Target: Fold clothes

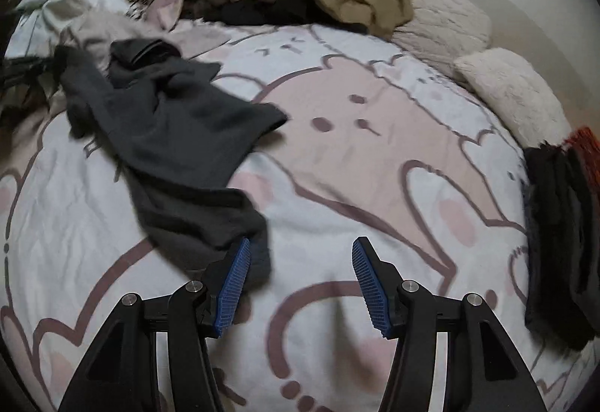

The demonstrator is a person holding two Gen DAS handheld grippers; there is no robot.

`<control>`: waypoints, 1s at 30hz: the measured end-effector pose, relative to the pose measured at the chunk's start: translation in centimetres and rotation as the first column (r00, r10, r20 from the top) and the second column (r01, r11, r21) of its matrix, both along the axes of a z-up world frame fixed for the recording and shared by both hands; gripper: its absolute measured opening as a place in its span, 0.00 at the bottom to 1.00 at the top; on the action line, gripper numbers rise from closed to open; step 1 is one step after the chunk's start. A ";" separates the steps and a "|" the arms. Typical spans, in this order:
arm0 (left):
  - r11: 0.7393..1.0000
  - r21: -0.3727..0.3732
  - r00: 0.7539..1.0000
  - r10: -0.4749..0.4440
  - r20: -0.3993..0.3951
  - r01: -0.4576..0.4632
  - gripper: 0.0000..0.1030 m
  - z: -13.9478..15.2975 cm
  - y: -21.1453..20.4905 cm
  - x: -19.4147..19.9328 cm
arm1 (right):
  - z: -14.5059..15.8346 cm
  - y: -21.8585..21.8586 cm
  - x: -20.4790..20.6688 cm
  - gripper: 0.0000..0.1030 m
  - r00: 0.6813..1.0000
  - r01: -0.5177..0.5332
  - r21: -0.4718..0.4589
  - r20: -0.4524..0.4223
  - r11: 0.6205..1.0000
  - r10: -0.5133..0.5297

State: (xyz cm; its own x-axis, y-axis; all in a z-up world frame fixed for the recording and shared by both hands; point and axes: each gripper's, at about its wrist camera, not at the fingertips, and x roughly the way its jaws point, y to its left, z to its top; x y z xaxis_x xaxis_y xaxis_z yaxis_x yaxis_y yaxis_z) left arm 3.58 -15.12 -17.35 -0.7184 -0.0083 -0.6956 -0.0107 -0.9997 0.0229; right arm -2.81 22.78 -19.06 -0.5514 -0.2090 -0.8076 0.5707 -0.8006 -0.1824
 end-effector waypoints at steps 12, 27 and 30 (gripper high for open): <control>1.000 0.008 1.000 -0.013 0.009 0.013 0.15 -0.2 0.2 -0.2 | 0.2 -2.8 -3.4 0.56 1.000 0.024 0.046 0.016 0.999 -0.025; 1.000 0.002 0.999 -0.028 0.022 0.028 0.15 -0.5 -0.1 -0.3 | -1.8 0.7 -2.0 0.56 0.973 -0.031 -0.108 0.225 0.994 0.055; 1.000 -0.004 0.999 -0.031 0.031 0.031 0.15 -0.8 -0.1 -0.4 | -1.5 1.7 -3.5 0.56 0.953 -0.003 -0.227 0.294 0.974 0.072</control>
